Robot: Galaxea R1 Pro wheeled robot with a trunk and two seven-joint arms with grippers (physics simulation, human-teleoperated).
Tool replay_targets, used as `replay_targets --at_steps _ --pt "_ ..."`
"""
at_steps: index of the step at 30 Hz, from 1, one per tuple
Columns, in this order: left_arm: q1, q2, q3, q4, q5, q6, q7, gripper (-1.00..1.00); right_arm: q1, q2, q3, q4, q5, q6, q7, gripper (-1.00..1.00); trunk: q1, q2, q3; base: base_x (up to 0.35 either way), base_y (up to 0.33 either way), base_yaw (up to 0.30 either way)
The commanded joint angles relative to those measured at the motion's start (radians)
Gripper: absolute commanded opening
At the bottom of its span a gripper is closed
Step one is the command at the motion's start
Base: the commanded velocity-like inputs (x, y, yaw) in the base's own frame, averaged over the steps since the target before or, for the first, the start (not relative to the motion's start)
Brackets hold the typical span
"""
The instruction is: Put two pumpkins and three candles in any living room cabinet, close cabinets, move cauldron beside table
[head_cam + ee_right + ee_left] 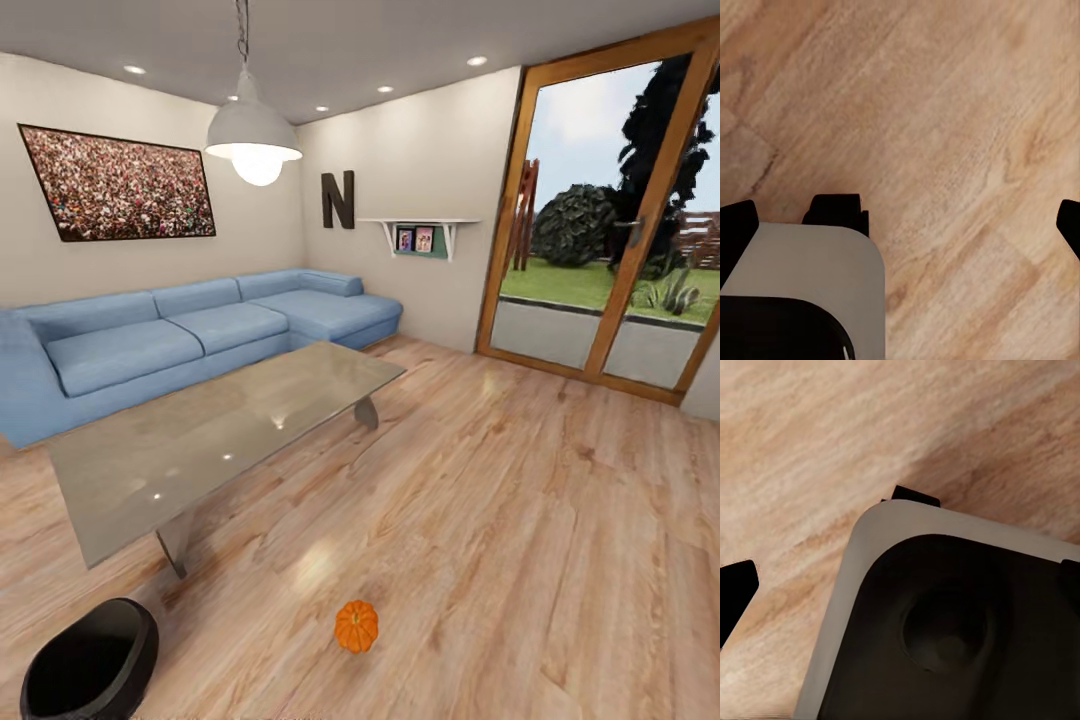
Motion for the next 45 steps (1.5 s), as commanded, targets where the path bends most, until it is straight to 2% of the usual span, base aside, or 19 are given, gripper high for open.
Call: replay_targets --at_steps 1,19,20,21,22,23,24,25,26,27,29,30,32,33,35,37,41,43,45 --pt "-0.001 0.001 -0.006 -0.003 0.011 -0.003 -0.002 1.00 -0.001 -0.001 -0.008 0.002 0.005 -0.005 0.002 1.00 0.000 0.000 -0.001 0.000 0.000 0.286" --pt "-0.001 0.001 -0.007 -0.005 0.011 -0.003 -0.004 1.00 -0.001 -0.001 -0.009 0.003 0.005 -0.014 0.001 1.00 0.000 0.000 -0.001 0.000 0.000 0.180" --pt "-0.001 0.000 -0.006 -0.007 0.011 -0.002 -0.004 1.00 -0.001 -0.004 -0.016 0.002 -0.007 -0.044 0.002 1.00 0.000 0.000 -0.001 0.000 0.000 0.000" --pt "-0.001 -0.007 -0.001 -0.019 0.011 0.022 0.000 1.00 -0.001 0.003 -0.024 -0.004 -0.059 -0.034 -0.024 1.00 0.000 0.000 -0.001 0.000 0.000 0.000" --pt "-0.001 -0.007 -0.002 -0.017 0.011 0.028 0.003 1.00 -0.001 0.008 -0.024 -0.007 -0.066 -0.032 -0.034 1.00 0.000 0.000 -0.001 0.000 0.000 0.000" --pt "-0.001 -0.006 -0.002 -0.011 0.011 0.048 0.009 1.00 -0.001 0.023 -0.025 -0.016 -0.083 -0.023 -0.056 1.00 0.000 0.000 -0.001 0.000 0.000 0.000" --pt "-0.007 -0.005 -0.003 0.001 0.011 0.102 0.016 1.00 -0.001 0.064 -0.023 -0.048 -0.098 0.013 -0.093 1.00 0.000 0.000 -0.001 0.000 0.000 0.000" --pt "-0.075 -0.013 -0.004 0.013 -0.010 0.285 0.022 1.00 -0.004 0.213 0.009 -0.254 -0.033 0.315 -0.162 1.00 0.000 0.000 -0.001 0.000 0.000 0.000" --pt "-0.091 -0.015 -0.004 0.013 -0.020 0.315 0.022 1.00 -0.006 0.236 0.018 -0.299 -0.012 0.377 -0.167 1.00 0.000 0.000 -0.001 0.000 0.000 0.000" --pt "-0.138 -0.028 -0.005 0.015 -0.061 0.408 0.028 1.00 -0.033 0.293 0.046 -0.407 0.031 0.523 -0.177 1.00 0.000 0.000 -0.001 0.000 0.000 0.000" --pt "-0.192 -0.067 -0.005 0.016 -0.111 0.500 0.060 1.00 -0.112 0.293 0.065 -0.433 0.050 0.615 -0.182 1.00 0.000 0.000 -0.001 0.000 0.000 0.000" --pt "-0.230 -0.108 -0.005 0.017 -0.146 0.559 0.126 1.00 -0.188 0.293 0.071 -0.390 0.054 0.658 -0.184 1.00 0.000 0.000 -0.001 0.000 0.000 0.000" --pt "-0.263 -0.148 -0.005 0.017 -0.172 0.603 0.207 1.00 -0.255 0.293 0.076 -0.338 0.047 0.683 -0.185 1.00 0.000 0.000 -0.001 0.000 0.000 0.000" --pt "-0.299 -0.188 -0.004 0.015 -0.188 0.631 0.312 1.00 -0.321 0.293 0.078 -0.295 0.015 0.697 -0.186 1.00 0.000 0.000 -0.001 0.000 0.000 0.000" --pt "-0.359 -0.224 -0.004 0.014 -0.202 0.659 0.420 1.00 -0.397 0.293 0.081 -0.259 -0.059 0.710 -0.187 1.00 0.000 0.000 -0.001 0.000 0.000 0.000" --pt "-0.408 -0.240 -0.004 0.015 -0.207 0.675 0.439 1.00 -0.450 0.293 0.083 -0.240 -0.120 0.719 -0.185 1.00 0.000 0.000 -0.001 0.000 0.000 0.000" --pt "-0.448 -0.215 -0.005 0.017 -0.209 0.680 0.319 1.00 -0.509 0.293 0.084 -0.227 -0.166 0.723 -0.148 1.00 0.000 0.000 -0.001 0.000 0.000 0.000" --pt "-0.459 -0.169 -0.004 0.018 -0.210 0.677 0.179 1.00 -0.530 0.293 0.086 -0.224 -0.179 0.720 -0.101 1.00 0.000 0.000 -0.001 0.000 0.000 0.000" --pt "-0.463 -0.134 -0.003 0.019 -0.210 0.659 0.090 1.00 -0.537 0.293 0.088 -0.224 -0.182 0.711 -0.077 1.00 0.000 0.000 -0.001 0.000 0.000 0.000"
